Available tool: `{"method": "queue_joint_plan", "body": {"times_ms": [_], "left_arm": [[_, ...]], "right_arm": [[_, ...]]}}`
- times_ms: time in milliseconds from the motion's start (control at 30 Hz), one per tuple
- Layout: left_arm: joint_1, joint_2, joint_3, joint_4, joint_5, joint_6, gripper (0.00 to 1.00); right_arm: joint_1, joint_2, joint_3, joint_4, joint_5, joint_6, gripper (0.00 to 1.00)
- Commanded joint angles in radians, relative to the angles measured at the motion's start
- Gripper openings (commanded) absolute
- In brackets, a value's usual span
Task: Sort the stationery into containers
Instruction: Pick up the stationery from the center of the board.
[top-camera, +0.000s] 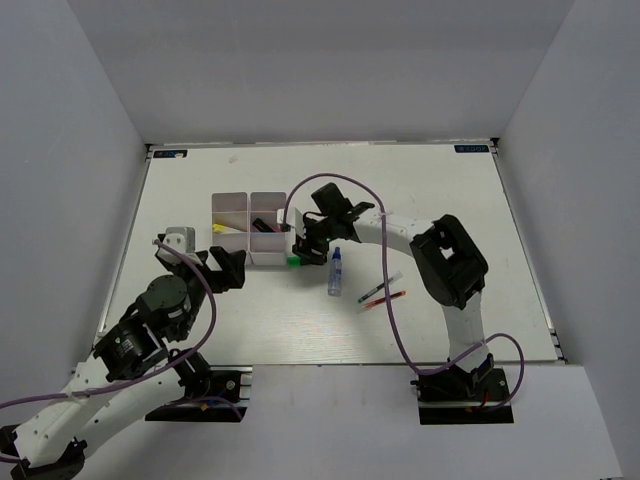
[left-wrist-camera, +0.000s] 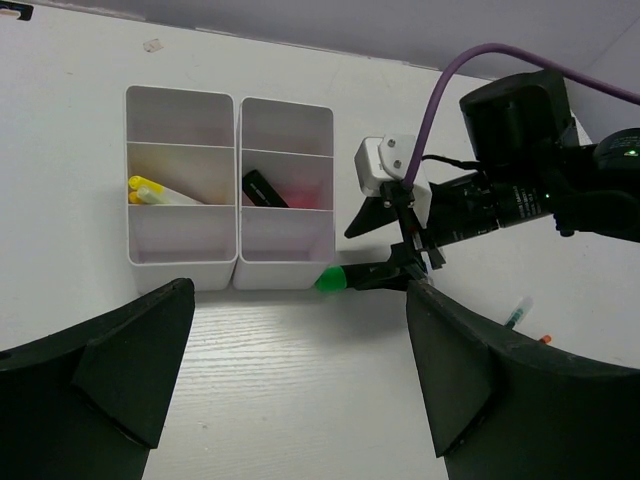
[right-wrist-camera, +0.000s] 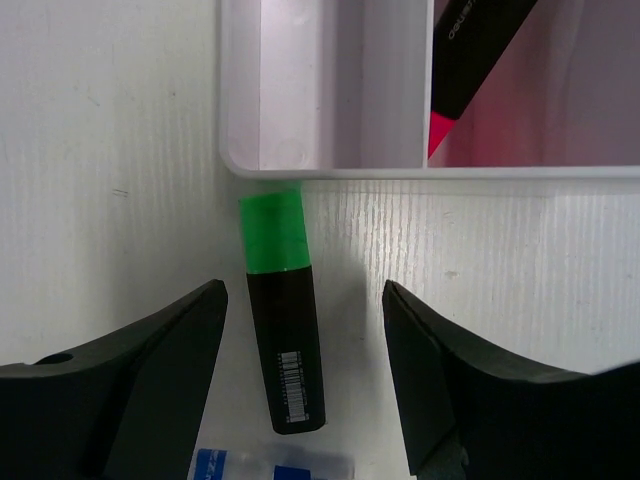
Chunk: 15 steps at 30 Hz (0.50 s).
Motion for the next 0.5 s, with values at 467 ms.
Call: {"method": "queue_joint_plan", "body": {"times_ms": [467], "left_arm": [[0.003, -0.008, -0.005, -0.001, 0.025, 0.017, 0.96]], "right_arm": [[0.024, 0.076, 0.055, -0.074, -0.009, -0.094, 0.46]]}}
